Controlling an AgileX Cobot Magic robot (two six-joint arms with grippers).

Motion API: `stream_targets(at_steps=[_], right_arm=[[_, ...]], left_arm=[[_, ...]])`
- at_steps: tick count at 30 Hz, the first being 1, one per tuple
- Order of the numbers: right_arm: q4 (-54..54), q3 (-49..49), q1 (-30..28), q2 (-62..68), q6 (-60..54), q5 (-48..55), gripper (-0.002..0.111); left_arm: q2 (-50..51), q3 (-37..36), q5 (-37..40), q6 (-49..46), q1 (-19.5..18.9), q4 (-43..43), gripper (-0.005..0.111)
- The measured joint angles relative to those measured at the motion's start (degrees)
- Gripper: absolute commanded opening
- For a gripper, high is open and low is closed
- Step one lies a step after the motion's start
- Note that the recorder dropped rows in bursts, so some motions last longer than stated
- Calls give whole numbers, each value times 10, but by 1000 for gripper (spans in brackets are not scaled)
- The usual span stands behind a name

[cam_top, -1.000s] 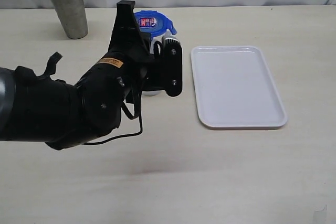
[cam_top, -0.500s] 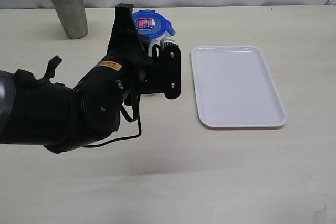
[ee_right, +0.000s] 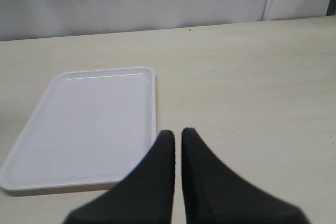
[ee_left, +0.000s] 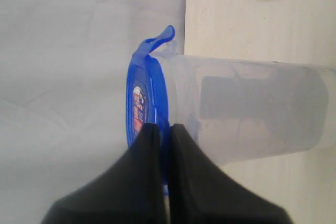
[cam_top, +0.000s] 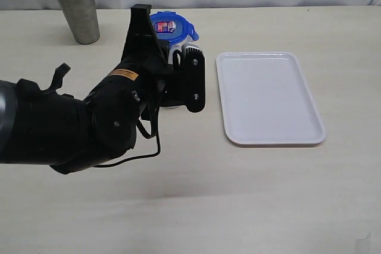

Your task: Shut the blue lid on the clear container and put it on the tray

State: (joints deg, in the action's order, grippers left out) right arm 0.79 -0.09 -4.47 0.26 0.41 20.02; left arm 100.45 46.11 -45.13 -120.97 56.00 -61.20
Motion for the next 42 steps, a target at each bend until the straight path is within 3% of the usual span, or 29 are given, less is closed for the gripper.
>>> stream_targets(at_steps=[42], right_arm=[[0, 0, 0, 0, 0, 0, 5]], left_arm=[[0, 0, -1, 0, 8, -4, 0]])
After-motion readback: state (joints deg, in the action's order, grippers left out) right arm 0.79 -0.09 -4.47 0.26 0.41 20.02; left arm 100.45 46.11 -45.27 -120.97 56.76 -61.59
